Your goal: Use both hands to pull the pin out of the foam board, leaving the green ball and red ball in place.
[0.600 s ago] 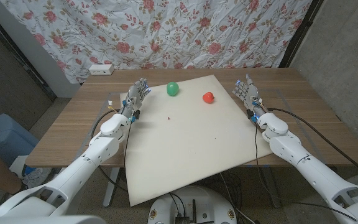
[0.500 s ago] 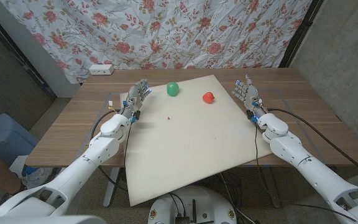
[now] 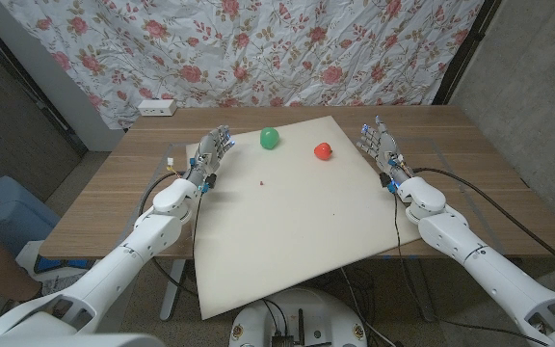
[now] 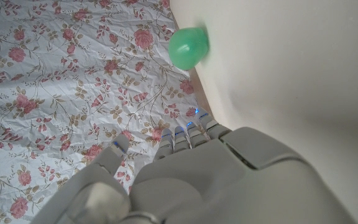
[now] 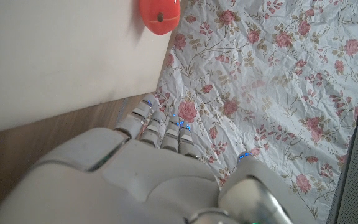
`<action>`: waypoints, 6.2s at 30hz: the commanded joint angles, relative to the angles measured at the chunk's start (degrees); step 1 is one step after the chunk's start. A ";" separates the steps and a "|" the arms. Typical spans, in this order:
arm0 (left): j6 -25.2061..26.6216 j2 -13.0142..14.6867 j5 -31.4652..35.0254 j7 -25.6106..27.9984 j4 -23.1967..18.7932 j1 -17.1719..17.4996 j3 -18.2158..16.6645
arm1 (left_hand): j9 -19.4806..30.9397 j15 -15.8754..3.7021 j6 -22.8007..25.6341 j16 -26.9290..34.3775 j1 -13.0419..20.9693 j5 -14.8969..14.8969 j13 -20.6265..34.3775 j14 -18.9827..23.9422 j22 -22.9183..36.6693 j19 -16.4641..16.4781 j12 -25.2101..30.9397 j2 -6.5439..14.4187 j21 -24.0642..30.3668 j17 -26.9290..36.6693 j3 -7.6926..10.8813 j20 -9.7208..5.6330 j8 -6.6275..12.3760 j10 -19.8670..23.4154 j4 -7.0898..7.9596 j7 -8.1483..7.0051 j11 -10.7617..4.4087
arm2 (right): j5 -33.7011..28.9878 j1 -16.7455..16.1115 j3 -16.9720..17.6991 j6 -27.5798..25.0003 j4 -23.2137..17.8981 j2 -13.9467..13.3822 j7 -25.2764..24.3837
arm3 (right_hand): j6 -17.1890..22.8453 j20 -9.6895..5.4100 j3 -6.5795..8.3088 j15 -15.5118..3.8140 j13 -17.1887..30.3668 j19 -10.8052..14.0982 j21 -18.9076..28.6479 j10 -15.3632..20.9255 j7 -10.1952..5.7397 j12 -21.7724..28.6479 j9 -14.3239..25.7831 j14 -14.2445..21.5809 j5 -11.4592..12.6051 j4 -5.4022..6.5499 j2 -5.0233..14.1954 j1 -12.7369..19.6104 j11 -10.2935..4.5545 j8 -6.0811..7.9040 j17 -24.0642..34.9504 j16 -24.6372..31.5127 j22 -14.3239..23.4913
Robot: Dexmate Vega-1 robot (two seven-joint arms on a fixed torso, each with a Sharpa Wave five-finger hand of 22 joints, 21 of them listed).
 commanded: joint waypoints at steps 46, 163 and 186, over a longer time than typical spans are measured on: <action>-0.96 0.28 0.69 5.41 -2.67 2.88 -2.24 | 0.18 -2.54 4.65 0.15 0.21 0.43 0.25 3.88 0.14 3.01 0.50 4.51 -2.11 0.08 0.86 -0.88 0.45 5.28 -0.45 -0.70 -2.37 | -27.72 -0.02 -6.06 -12.59 -20.28 -9.83 -6.73 | 0.45 -0.39 2.35 0.89 -0.51 -5.70 -0.21 -1.97 -0.55 -0.08 0.20 -2.28 -0.64 -6.09 -1.63 6.36 1.64 0.27 -3.88 -0.04 0.07; 1.42 1.32 -0.23 2.62 -0.70 1.12 -1.72 | 0.22 -2.65 7.21 -0.43 0.02 0.36 0.32 5.21 0.21 4.70 -0.51 4.46 -5.27 0.11 1.48 -0.95 -0.23 6.92 -0.35 -1.49 -2.99 | -72.46 19.57 -33.66 -34.29 -21.46 0.73 16.96 | 4.81 6.24 9.83 8.19 0.02 -9.22 1.18 -12.79 -3.31 1.54 1.89 -7.96 -1.71 -18.22 -8.37 28.76 4.44 5.19 -7.87 2.37 0.17; 2.96 2.39 0.56 2.81 -1.37 1.44 -1.12 | 0.25 -2.69 7.38 -0.51 0.05 0.36 0.34 5.25 0.23 5.00 -0.58 4.54 -5.79 0.10 1.63 -0.91 -0.26 7.06 -0.32 -1.54 -2.91 | -75.11 21.25 -36.41 -34.33 -16.63 3.47 17.55 | 7.71 6.15 10.34 7.74 0.04 -8.09 1.21 -11.54 -4.32 1.64 2.12 -6.90 -2.16 -17.72 -9.17 30.51 4.18 6.47 -7.89 2.72 0.19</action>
